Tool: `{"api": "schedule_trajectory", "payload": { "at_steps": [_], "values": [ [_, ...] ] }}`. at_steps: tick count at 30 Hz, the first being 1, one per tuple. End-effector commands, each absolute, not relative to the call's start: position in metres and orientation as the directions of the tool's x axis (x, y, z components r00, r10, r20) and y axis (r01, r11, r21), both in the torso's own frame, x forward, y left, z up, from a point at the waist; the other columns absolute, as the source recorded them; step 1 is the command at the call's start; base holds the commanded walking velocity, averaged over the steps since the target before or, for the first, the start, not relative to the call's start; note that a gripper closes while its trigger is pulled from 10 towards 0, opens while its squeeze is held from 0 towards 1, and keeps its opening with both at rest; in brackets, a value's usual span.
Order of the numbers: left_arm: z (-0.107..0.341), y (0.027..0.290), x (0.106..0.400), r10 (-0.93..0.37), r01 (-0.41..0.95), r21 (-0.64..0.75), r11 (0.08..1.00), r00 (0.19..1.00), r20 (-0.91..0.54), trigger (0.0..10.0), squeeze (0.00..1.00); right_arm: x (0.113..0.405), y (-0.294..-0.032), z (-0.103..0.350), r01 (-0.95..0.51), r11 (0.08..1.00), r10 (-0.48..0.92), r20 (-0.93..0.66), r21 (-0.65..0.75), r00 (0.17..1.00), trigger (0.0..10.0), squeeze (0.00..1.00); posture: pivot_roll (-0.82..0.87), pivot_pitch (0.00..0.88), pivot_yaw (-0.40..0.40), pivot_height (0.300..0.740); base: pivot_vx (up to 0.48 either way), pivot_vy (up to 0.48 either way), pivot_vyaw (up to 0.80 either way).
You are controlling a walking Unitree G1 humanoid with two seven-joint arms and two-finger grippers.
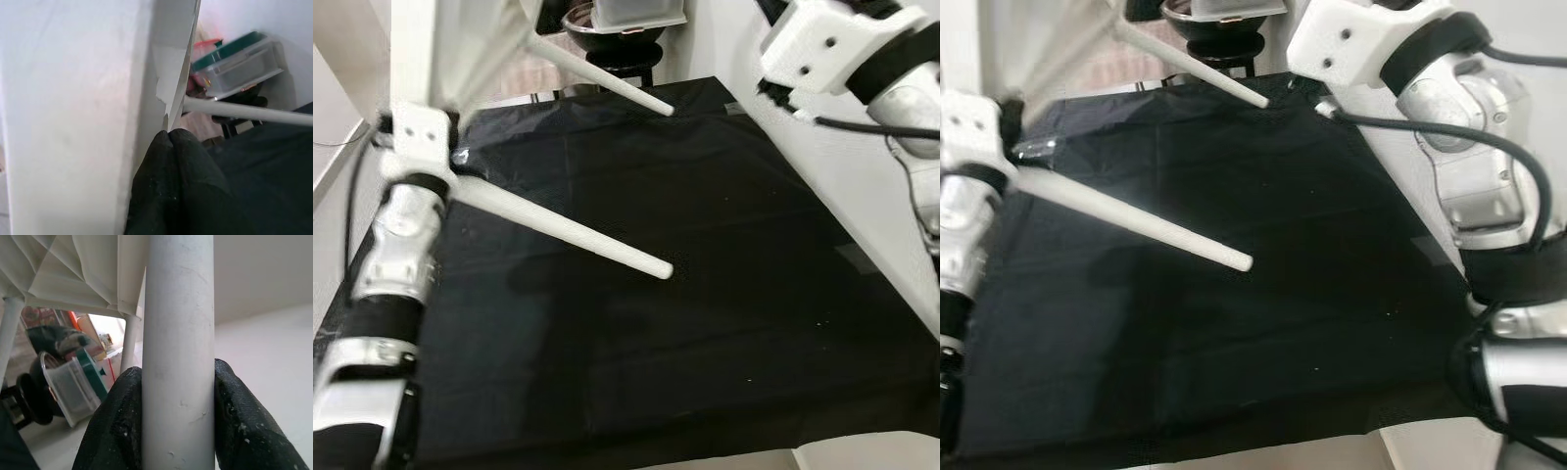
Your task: Building children table
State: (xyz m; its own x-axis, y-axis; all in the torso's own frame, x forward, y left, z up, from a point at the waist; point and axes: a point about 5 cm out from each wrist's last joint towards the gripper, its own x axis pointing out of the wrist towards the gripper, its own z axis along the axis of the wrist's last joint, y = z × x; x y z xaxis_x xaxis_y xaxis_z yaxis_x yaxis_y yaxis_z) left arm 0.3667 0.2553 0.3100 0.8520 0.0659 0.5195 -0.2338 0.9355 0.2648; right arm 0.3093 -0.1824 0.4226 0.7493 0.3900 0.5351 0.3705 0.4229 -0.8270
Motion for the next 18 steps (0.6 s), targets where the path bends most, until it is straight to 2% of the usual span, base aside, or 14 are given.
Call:
{"api": "schedule_trajectory", "payload": {
  "at_steps": [1, 2, 4, 6, 7, 8, 9, 11, 13, 15, 18],
  "values": [
    [0.378, 0.326, 0.329, 0.294, -0.488, 0.126, 0.864, 0.69, 0.661, 10.0, 0.0, 0.325, -0.253, 0.406, 0.353, 0.609, 0.019, 0.458, -0.71, 0.889, 0.0, 0.0, -0.16, 0.067, 0.09, 0.74, 0.0, 0.0, 0.0],
    [0.378, 0.326, 0.329, 0.294, -0.488, 0.126, 0.864, 0.69, 0.661, 10.0, 0.0, 0.325, -0.253, 0.406, 0.353, 0.609, 0.019, 0.458, -0.71, 0.889, 0.0, 0.0, -0.16, 0.067, 0.09, 0.74, 0.0, 0.0, 0.0],
    [0.43, 0.313, 0.32, 0.174, -0.45, 0.183, 0.874, 0.642, 0.747, 10.0, 0.0, 0.337, -0.254, 0.358, 0.217, 0.821, -0.045, 0.319, -0.528, 0.947, 0.0, 0.0, -0.12, 0.067, 0.095, 0.74, 0.0, 0.0, 0.0],
    [0.43, 0.313, 0.32, 0.174, -0.45, 0.183, 0.874, 0.642, 0.747, 10.0, 0.0, 0.337, -0.254, 0.358, 0.217, 0.821, -0.045, 0.319, -0.528, 0.947, 0.0, 0.0, -0.12, 0.067, 0.095, 0.74, 0.0, 0.0, 0.0],
    [0.445, 0.305, 0.318, 0.118, -0.429, 0.221, 0.876, 0.634, 0.764, 10.0, 0.0, 0.339, -0.25, 0.326, 0.162, 0.889, -0.065, 0.233, -0.427, 0.97, 0.0, 0.0, -0.11, 0.067, 0.097, 0.74, 0.0, 0.0, 0.0],
    [0.445, 0.305, 0.318, 0.118, -0.429, 0.221, 0.876, 0.634, 0.764, 10.0, 0.0, 0.339, -0.25, 0.326, 0.162, 0.889, -0.065, 0.233, -0.427, 0.97, 0.0, 0.0, -0.11, 0.067, 0.097, 0.74, 0.0, 0.0, 0.0],
    [0.453, 0.299, 0.318, 0.08, -0.411, 0.247, 0.878, 0.634, 0.769, 10.0, 0.0, 0.338, -0.247, 0.299, 0.139, 0.927, -0.086, 0.165, -0.347, 0.983, 0.0, 0.0, -0.1, 0.067, 0.098, 0.74, 0.0, 0.0, 0.0],
    [0.453, 0.299, 0.318, 0.08, -0.411, 0.247, 0.878, 0.634, 0.769, 10.0, 0.0, 0.338, -0.247, 0.299, 0.139, 0.927, -0.086, 0.165, -0.347, 0.983, 0.0, 0.0, -0.1, 0.067, 0.098, 0.74, 0.0, 0.0, 0.0],
    [0.457, 0.288, 0.32, 0.014, -0.373, 0.301, 0.878, 0.647, 0.762, 10.0, 0.0, 0.33, -0.234, 0.252, 0.118, 0.965, -0.108, 0.054, -0.236, 0.993, 0.0, 0.0, -0.09, 0.074, 0.107, 0.74, 0.0, 0.0, 0.0],
    [0.457, 0.288, 0.32, 0.014, -0.373, 0.301, 0.878, 0.647, 0.762, 10.0, 0.0, 0.33, -0.234, 0.252, 0.118, 0.965, -0.108, 0.054, -0.236, 0.993, 0.0, 0.0, -0.09, 0.074, 0.107, 0.74, 0.0, 0.0, 0.0],
    [0.45, 0.278, 0.327, -0.027, -0.316, 0.321, 0.893, 0.674, 0.738, 10.0, 0.0, 0.32, -0.212, 0.22, 0.066, 0.979, -0.072, -0.023, -0.193, 0.997, 0.0, 0.0, -0.09, 0.088, 0.115, 0.74, 0.0, 0.0, 0.0]
  ]
}}
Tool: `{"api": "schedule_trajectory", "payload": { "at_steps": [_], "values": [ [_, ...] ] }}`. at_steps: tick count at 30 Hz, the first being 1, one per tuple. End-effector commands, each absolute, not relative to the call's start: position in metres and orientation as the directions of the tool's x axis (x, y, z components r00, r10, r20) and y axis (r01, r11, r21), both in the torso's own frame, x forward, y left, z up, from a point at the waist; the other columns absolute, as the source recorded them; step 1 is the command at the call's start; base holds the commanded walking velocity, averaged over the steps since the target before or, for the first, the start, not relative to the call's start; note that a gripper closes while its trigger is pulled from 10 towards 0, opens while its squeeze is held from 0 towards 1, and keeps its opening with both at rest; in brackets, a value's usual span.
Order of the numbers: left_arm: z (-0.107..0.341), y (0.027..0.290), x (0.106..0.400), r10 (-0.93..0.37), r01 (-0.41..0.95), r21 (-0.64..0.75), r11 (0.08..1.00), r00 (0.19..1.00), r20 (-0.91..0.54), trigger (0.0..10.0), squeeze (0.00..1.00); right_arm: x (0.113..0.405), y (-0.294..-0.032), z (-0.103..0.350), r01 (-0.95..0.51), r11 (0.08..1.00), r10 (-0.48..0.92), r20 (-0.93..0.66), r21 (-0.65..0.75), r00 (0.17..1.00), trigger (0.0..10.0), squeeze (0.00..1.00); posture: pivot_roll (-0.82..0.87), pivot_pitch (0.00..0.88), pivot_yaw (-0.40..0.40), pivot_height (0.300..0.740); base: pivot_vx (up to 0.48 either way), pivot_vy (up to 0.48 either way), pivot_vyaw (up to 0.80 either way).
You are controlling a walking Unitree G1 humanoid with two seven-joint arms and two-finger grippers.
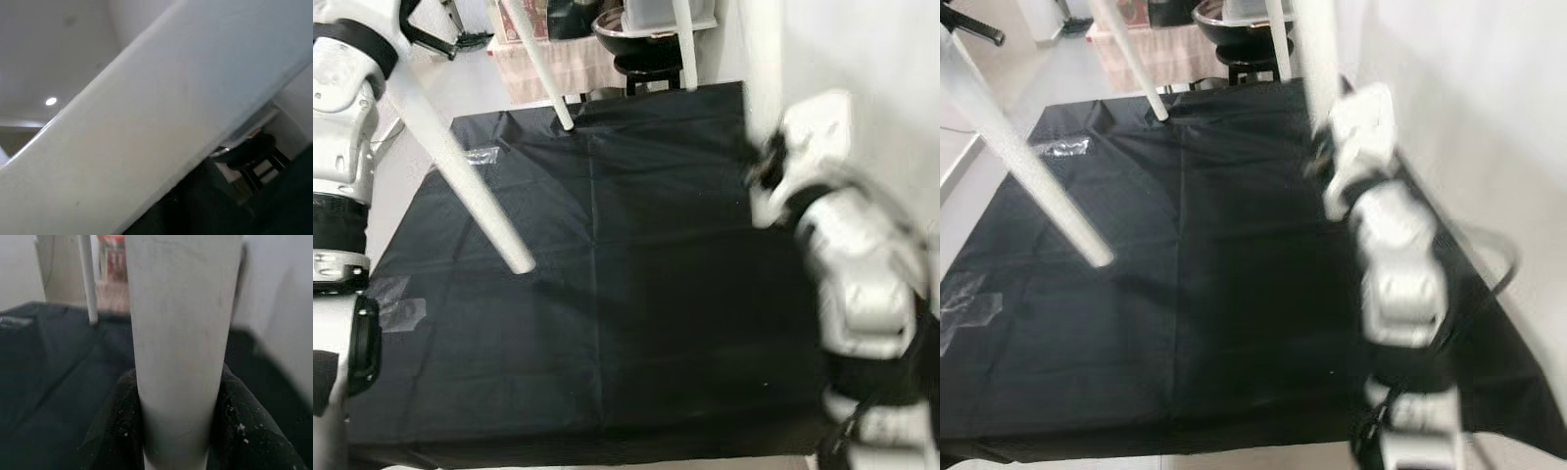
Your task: Building children table
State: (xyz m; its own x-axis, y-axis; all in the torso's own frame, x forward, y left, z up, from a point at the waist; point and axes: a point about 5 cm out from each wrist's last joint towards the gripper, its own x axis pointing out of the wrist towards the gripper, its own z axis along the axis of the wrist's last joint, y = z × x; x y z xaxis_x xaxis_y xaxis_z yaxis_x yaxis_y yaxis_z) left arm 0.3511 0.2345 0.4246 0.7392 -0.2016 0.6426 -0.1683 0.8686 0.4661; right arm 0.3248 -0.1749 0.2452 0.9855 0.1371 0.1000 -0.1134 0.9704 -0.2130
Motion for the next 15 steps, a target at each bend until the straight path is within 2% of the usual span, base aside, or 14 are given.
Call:
{"api": "schedule_trajectory", "payload": {
  "at_steps": [1, 2, 3, 5, 7, 8, 9, 10, 11, 12, 13, 15],
  "values": [
    [0.45, 0.278, 0.327, -0.027, -0.316, 0.321, 0.893, 0.674, 0.738, 10.0, 0.0, 0.32, -0.212, 0.22, 0.066, 0.979, -0.072, -0.023, -0.193, 0.997, 0.0, 0.0, -0.09, 0.088, 0.115, 0.74, 0.0, 0.0, 0.0],
    [0.436, 0.269, 0.334, -0.059, -0.251, 0.328, 0.911, 0.707, 0.705, 10.0, 0.0, 0.317, -0.204, 0.205, 0.048, 0.981, -0.06, -0.06, -0.186, 0.996, 0.0, 0.0, -0.09, 0.095, 0.116, 0.74, 0.0, 0.0, 0.0],
    [0.436, 0.269, 0.334, -0.059, -0.251, 0.328, 0.911, 0.707, 0.705, 10.0, 0.0, 0.317, -0.204, 0.205, 0.048, 0.981, -0.06, -0.06, -0.186, 0.996, 0.0, 0.0, -0.09, 0.095, 0.116, 0.74, 0.0, 0.0, 0.0],
    [0.395, 0.239, 0.347, -0.16, -0.077, 0.341, 0.937, 0.774, 0.613, 10.0, 0.0, 0.314, -0.193, 0.18, 0.031, 0.984, -0.055, -0.132, -0.173, 0.99, 0.0, 0.0, -0.09, 0.098, 0.12, 0.74, 0.0, 0.0, 0.0],
    [0.395, 0.239, 0.347, -0.16, -0.077, 0.341, 0.937, 0.774, 0.613, 10.0, 0.0, 0.314, -0.193, 0.18, 0.031, 0.984, -0.055, -0.132, -0.173, 0.99, 0.0, 0.0, -0.09, 0.098, 0.12, 0.74, 0.0, 0.0, 0.0],
    [0.373, 0.221, 0.35, -0.22, 0.024, 0.333, 0.942, 0.796, 0.564, 10.0, 0.0, 0.315, -0.191, 0.172, 0.036, 0.985, -0.064, -0.168, -0.169, 0.984, 10.0, 0.0, -0.08, 0.105, 0.12, 0.74, 0.0, 0.0, 0.0],
    [0.351, 0.204, 0.351, -0.266, 0.117, 0.303, 0.946, 0.813, 0.518, 10.0, 0.0, 0.317, -0.189, 0.171, 0.037, 0.987, -0.064, -0.174, -0.154, 0.983, 10.0, 0.44, -0.08, 0.109, 0.126, 0.74, 0.0, 0.0, 0.0],
    [0.351, 0.204, 0.351, -0.266, 0.117, 0.303, 0.946, 0.813, 0.518, 10.0, 0.0, 0.317, -0.189, 0.171, 0.037, 0.987, -0.064, -0.174, -0.154, 0.983, 10.0, 0.44, -0.08, 0.109, 0.126, 0.74, 0.0, 0.0, 0.0],
    [0.333, 0.191, 0.35, -0.294, 0.182, 0.265, 0.947, 0.822, 0.487, 10.0, 0.0, 0.319, -0.188, 0.176, 0.042, 0.99, -0.063, -0.153, -0.137, 0.986, 10.0, 1.0, -0.08, 0.113, 0.129, 0.74, 0.0, 0.0, 0.0],
    [0.333, 0.191, 0.35, -0.294, 0.182, 0.265, 0.947, 0.822, 0.487, 10.0, 0.0, 0.319, -0.188, 0.176, 0.042, 0.99, -0.063, -0.153, -0.137, 0.986, 10.0, 1.0, -0.08, 0.113, 0.129, 0.74, 0.0, 0.0, 0.0],
    [0.324, 0.185, 0.35, -0.309, 0.217, 0.24, 0.946, 0.827, 0.47, 10.0, 1.0, 0.318, -0.186, 0.18, 0.047, 0.992, -0.063, -0.142, -0.117, 0.988, 10.0, 1.0, -0.08, 0.113, 0.129, 0.74, 0.0, 0.0, 0.0],
    [0.317, 0.179, 0.348, -0.321, 0.252, 0.207, 0.945, 0.828, 0.46, 10.0, 1.0, 0.317, -0.185, 0.186, 0.047, 0.994, -0.058, -0.115, -0.101, 0.992, 10.0, 1.0, -0.08, 0.114, 0.133, 0.74, 0.0, 0.0, 0.0]
  ]
}}
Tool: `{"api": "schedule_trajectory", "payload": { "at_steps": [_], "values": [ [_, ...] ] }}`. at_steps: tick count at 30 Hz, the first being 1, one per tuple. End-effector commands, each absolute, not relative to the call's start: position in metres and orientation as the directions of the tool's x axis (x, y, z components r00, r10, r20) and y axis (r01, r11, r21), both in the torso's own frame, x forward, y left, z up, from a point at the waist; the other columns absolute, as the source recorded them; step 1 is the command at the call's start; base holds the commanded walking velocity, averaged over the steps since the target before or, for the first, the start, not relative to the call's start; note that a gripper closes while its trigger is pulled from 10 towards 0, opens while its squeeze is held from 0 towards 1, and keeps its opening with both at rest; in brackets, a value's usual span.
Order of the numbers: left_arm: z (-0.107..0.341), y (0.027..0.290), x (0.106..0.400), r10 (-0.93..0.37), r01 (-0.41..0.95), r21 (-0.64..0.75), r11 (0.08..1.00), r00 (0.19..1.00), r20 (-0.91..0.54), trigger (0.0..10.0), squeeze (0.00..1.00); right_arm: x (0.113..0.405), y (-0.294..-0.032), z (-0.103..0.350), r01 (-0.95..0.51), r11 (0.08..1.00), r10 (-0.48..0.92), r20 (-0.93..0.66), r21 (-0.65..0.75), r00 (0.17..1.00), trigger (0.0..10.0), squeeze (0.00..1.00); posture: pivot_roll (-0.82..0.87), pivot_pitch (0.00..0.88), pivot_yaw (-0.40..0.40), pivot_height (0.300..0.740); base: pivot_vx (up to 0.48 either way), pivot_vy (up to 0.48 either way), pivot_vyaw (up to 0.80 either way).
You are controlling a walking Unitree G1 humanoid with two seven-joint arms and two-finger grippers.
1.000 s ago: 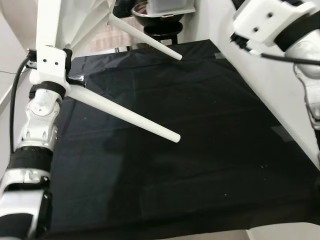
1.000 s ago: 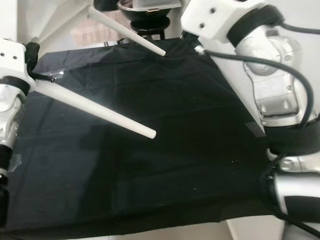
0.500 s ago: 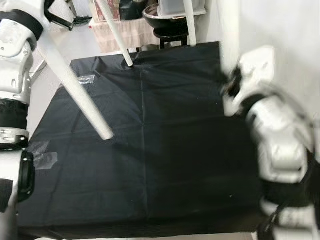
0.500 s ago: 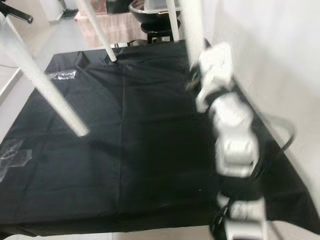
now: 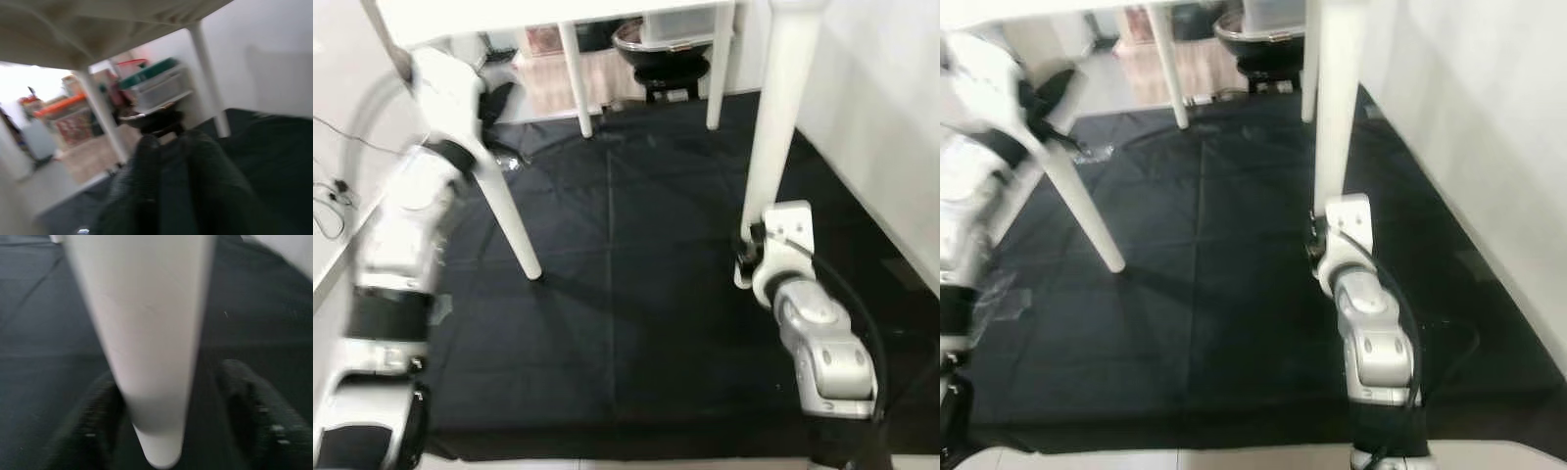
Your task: Building children table
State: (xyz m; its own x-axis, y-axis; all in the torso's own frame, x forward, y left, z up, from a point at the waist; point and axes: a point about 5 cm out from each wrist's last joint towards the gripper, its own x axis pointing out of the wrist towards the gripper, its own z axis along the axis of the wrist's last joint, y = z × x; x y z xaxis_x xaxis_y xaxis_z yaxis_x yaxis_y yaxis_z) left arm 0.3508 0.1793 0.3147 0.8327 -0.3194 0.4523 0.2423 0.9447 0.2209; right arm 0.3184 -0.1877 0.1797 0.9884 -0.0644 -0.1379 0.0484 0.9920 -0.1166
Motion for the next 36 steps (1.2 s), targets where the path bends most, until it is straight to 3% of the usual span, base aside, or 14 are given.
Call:
{"api": "schedule_trajectory", "payload": {
  "at_steps": [1, 10, 16, 24, 25, 26, 27, 36],
  "values": [
    [0.311, 0.176, 0.346, -0.332, 0.283, 0.174, 0.943, 0.827, 0.454, 10.0, 1.0, 0.314, -0.185, 0.189, 0.047, 0.995, -0.055, -0.093, -0.087, 0.994, 10.0, 1.0, -0.07, 0.115, 0.136, 0.74, 0.0, 0.0, 0.0],
    [0.27, 0.161, 0.325, -0.363, 0.371, 0.054, 0.927, 0.852, 0.379, 10.0, 1.0, 0.273, -0.185, 0.176, -0.036, 0.993, 0.036, -0.006, -0.111, 0.999, 10.0, 1.0, -0.08, 0.12, 0.138, 0.74, 0.0, 0.0, 0.0],
    [0.254, 0.156, 0.318, -0.362, 0.382, 0.01, 0.924, 0.866, 0.344, 10.0, 1.0, 0.264, -0.179, 0.167, -0.085, 0.99, 0.085, -0.005, -0.112, 0.996, 10.0, 1.0, -0.1, 0.113, 0.134, 0.74, 0.0, 0.0, 0.0],
    [0.194, 0.141, 0.297, -0.355, 0.364, -0.018, 0.931, 0.917, 0.18, 10.0, 1.0, 0.263, -0.166, 0.158, -0.124, 0.981, 0.126, 0.007, -0.148, 0.992, 10.0, 1.0, -0.11, 0.105, 0.124, 0.74, 0.0, 0.0, 0.0],
    [0.18, 0.139, 0.291, -0.347, 0.35, -0.001, 0.937, 0.929, 0.131, 10.0, 0.51, 0.266, -0.161, 0.157, -0.136, 0.978, 0.14, 0.011, -0.158, 0.99, 10.0, 0.0, -0.11, 0.103, 0.124, 0.74, 0.0, 0.0, 0.0],
    [0.18, 0.139, 0.291, -0.347, 0.35, -0.001, 0.937, 0.929, 0.131, 10.0, 0.51, 0.266, -0.161, 0.157, -0.136, 0.978, 0.14, 0.011, -0.158, 0.99, 10.0, 0.0, -0.11, 0.103, 0.124, 0.74, 0.0, 0.0, 0.0],
    [0.168, 0.138, 0.286, -0.339, 0.339, 0.011, 0.941, 0.937, 0.086, 10.0, 0.01, 0.269, -0.157, 0.156, -0.148, 0.975, 0.152, 0.014, -0.163, 0.988, 10.0, 0.0, -0.11, 0.102, 0.124, 0.74, 0.0, 0.0, 0.0],
    [0.14, 0.147, 0.275, -0.235, 0.236, 0.035, 0.971, 0.972, -0.031, 10.0, 0.0, 0.28, -0.134, 0.148, -0.255, 0.94, 0.263, 0.005, -0.229, 0.965, 10.0, 0.0, -0.1, 0.1, 0.105, 0.74, 0.0, 0.0, 0.0]
  ]
}}
